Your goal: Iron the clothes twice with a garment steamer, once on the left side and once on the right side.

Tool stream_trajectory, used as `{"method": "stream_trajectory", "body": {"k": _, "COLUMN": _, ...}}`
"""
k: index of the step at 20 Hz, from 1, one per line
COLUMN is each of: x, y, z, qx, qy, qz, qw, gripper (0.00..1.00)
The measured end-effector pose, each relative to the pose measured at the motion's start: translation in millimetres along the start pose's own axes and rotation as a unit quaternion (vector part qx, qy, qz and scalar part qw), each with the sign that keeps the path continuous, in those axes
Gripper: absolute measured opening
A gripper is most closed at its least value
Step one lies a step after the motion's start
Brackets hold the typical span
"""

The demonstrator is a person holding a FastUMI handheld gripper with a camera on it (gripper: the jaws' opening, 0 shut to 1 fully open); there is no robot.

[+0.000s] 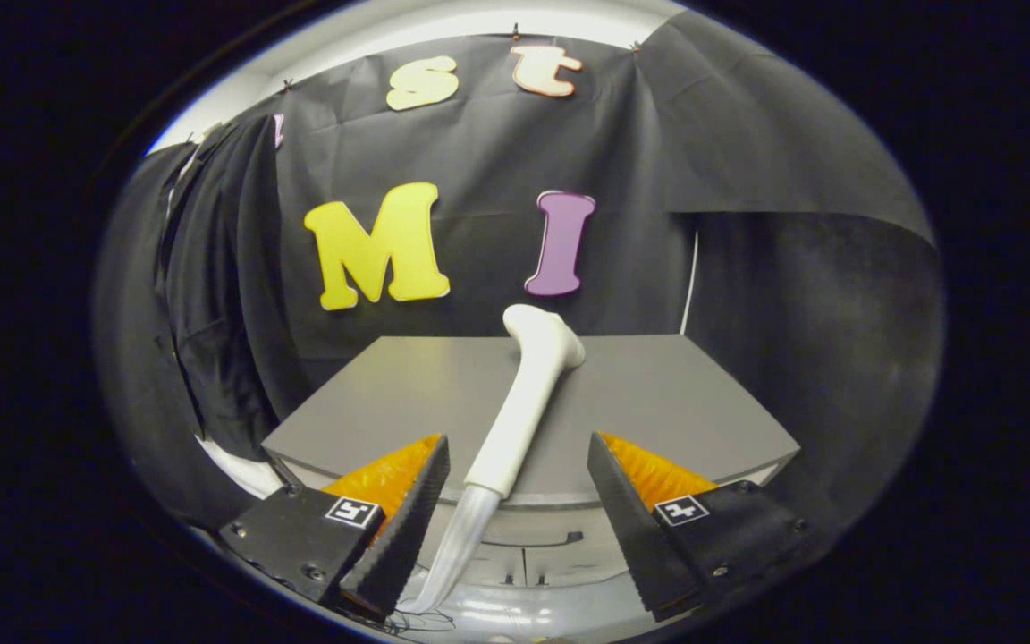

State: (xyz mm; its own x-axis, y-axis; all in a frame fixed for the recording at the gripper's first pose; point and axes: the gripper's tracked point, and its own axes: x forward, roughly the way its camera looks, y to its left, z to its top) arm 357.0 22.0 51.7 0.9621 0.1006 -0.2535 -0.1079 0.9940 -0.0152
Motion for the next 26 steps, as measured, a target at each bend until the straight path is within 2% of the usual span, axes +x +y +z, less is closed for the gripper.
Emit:
{"method": "stream_trajectory", "body": {"k": 4, "x": 43, "y": -4, "z": -6, "qx": 0.012, "qy": 0.045, "qz": 0.003, "qw": 0.999, "gripper": 0.97}}
{"method": "stream_trajectory", "body": {"k": 5, "x": 54, "y": -3, "z": -8, "qx": 0.015, "qy": 0.056, "qz": 0.0, "qw": 0.998, "gripper": 0.92}}
{"method": "stream_trajectory", "body": {"k": 8, "x": 71, "y": 0, "z": -9, "qx": 0.02, "qy": 0.072, "qz": 0.012, "qw": 0.997, "gripper": 0.86}}
{"method": "stream_trajectory", "body": {"k": 10, "x": 77, "y": 7, "z": -7, "qx": 0.018, "qy": 0.072, "qz": 0.03, "qw": 0.997, "gripper": 0.77}}
{"method": "stream_trajectory", "body": {"k": 12, "x": 82, "y": 4, "z": -8, "qx": 0.022, "qy": 0.07, "qz": 0.022, "qw": 0.997, "gripper": 0.66}}
{"method": "stream_trajectory", "body": {"k": 14, "x": 80, "y": 4, "z": -8, "qx": 0.036, "qy": 0.068, "qz": 0.017, "qw": 0.997, "gripper": 0.65}}
{"method": "stream_trajectory", "body": {"k": 19, "x": 78, "y": 4, "z": -7, "qx": 0.053, "qy": 0.073, "qz": 0.041, "qw": 0.995, "gripper": 0.62}}
{"method": "stream_trajectory", "body": {"k": 22, "x": 75, "y": 8, "z": -2, "qx": 0.082, "qy": 0.069, "qz": 0.06, "qw": 0.992, "gripper": 0.53}}
{"method": "stream_trajectory", "body": {"k": 26, "x": 68, "y": 15, "z": 8, "qx": 0.083, "qy": 0.045, "qz": 0.083, "qw": 0.992, "gripper": 0.38}}
